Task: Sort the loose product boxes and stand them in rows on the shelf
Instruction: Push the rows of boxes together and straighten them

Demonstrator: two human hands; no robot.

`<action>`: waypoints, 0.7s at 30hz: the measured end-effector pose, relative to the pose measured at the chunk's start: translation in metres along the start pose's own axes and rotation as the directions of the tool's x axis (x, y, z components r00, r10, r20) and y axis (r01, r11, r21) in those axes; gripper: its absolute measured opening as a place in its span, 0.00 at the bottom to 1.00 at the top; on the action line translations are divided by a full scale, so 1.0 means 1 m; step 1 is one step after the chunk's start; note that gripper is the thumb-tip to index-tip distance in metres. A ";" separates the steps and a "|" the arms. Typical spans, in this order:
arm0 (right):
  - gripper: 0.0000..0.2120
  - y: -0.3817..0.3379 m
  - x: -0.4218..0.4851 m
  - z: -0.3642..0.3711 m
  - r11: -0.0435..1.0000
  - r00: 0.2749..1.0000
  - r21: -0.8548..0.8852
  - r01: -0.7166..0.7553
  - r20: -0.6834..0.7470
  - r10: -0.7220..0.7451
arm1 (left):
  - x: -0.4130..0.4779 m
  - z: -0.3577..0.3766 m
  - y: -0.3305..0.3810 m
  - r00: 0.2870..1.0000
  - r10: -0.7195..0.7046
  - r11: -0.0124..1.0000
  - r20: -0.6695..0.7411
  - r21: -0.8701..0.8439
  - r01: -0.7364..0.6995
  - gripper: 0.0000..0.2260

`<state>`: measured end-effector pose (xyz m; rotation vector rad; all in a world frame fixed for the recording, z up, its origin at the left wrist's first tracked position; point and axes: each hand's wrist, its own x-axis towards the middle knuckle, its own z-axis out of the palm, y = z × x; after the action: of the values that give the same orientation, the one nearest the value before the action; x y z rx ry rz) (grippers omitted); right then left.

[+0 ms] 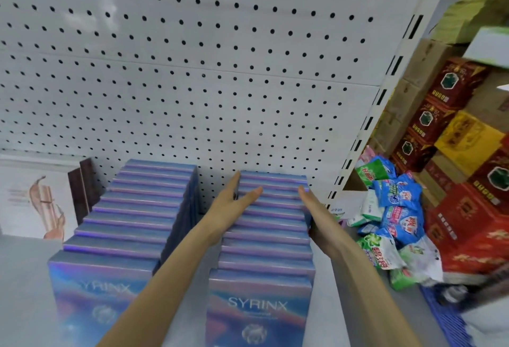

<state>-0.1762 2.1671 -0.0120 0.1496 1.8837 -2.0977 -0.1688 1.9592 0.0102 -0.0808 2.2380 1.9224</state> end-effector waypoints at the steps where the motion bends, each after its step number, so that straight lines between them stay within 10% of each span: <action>1: 0.43 -0.002 -0.001 0.000 1.000 1.000 -0.012 -0.014 0.022 0.015 | 0.000 -0.001 0.000 1.000 -0.002 1.000 0.000 -0.008 0.002 0.36; 4: 0.33 -0.004 0.001 -0.004 0.999 0.999 -0.003 -0.038 0.017 0.038 | -0.001 -0.001 0.000 1.000 0.005 1.000 0.003 -0.026 -0.005 0.35; 12: 0.50 -0.006 0.004 0.016 0.993 0.994 -0.095 -0.064 0.087 0.073 | -0.006 0.000 0.005 0.998 0.003 1.000 -0.058 -0.023 -0.004 0.40; 21: 0.33 -0.014 -0.015 0.019 0.946 0.997 -0.315 0.082 0.022 -0.079 | -0.011 -0.004 -0.008 0.995 0.059 0.998 -0.083 0.040 -0.056 0.38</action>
<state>-0.1635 2.1516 0.0076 -0.0108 2.2229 -1.8077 -0.1569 1.9526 0.0046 -0.0946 2.3547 1.9398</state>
